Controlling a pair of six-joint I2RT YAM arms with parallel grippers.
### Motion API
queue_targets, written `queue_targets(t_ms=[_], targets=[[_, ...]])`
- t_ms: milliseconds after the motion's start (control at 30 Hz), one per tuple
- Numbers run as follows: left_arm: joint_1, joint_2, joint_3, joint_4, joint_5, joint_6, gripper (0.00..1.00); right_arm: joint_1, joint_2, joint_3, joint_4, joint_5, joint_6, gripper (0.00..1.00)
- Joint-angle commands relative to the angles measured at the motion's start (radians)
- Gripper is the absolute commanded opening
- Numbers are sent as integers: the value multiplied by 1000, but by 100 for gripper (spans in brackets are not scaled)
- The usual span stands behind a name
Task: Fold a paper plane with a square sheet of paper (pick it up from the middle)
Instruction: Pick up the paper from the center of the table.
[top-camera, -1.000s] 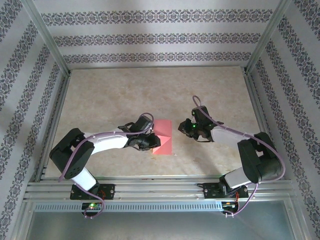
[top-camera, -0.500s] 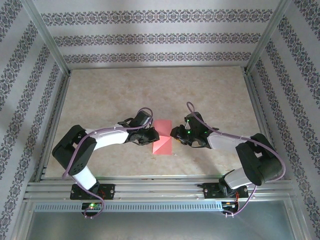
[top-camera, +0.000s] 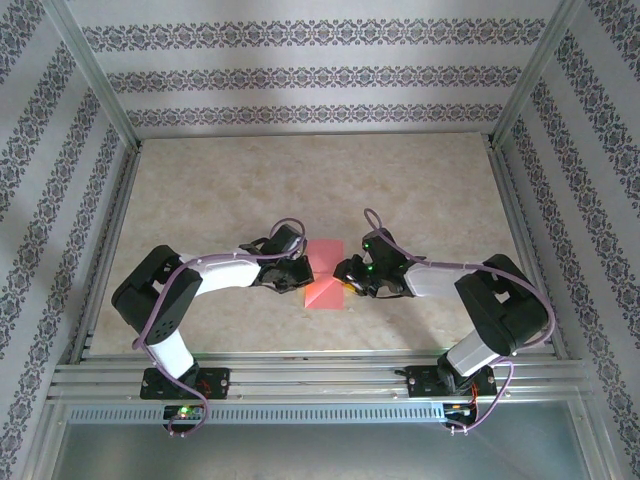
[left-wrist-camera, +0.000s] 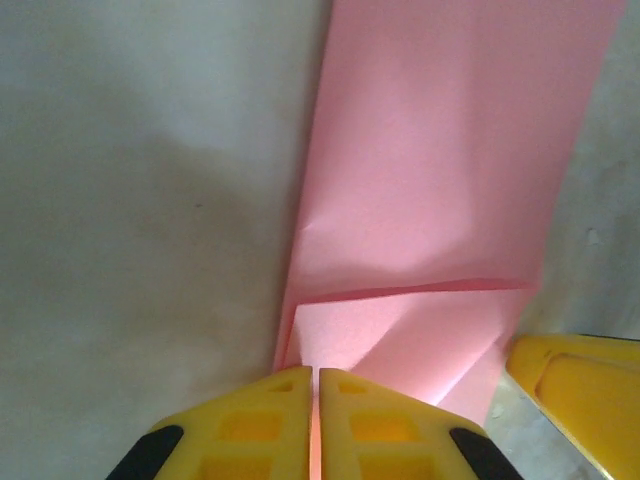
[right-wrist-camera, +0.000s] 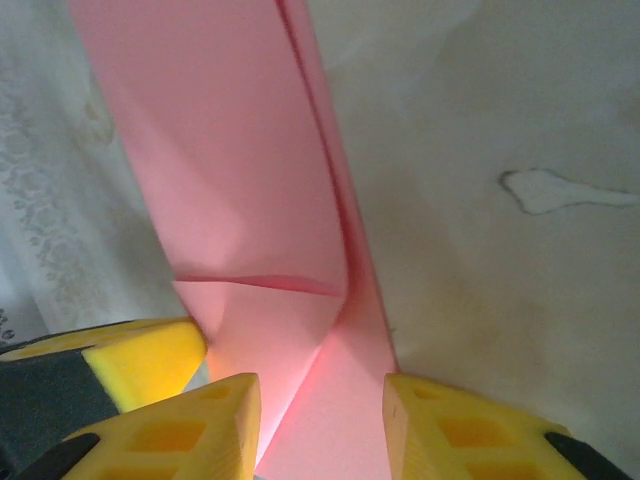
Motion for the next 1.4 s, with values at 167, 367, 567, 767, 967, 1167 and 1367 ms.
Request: queue_targets(t_ms=[167, 367, 567, 767, 967, 1167, 1367], targets=[[10, 19, -36, 16, -20, -55, 10, 16, 17, 43, 24, 13, 19, 36], [10, 27, -39, 17, -15, -54, 10, 16, 26, 61, 17, 21, 10, 35], [10, 29, -38, 18, -11, -54, 10, 25, 74, 87, 23, 6, 6, 32], [10, 31, -39, 19, -9, -54, 10, 32, 94, 102, 40, -22, 1, 28], [11, 20, -35, 17, -5, -51, 10, 42, 110, 99, 58, -22, 4, 17], [35, -11, -45, 30, 38, -32, 11, 46, 120, 86, 63, 0, 13, 13], [86, -95, -76, 92, 117, -17, 21, 44, 75, 74, 115, 9, -5, 3]])
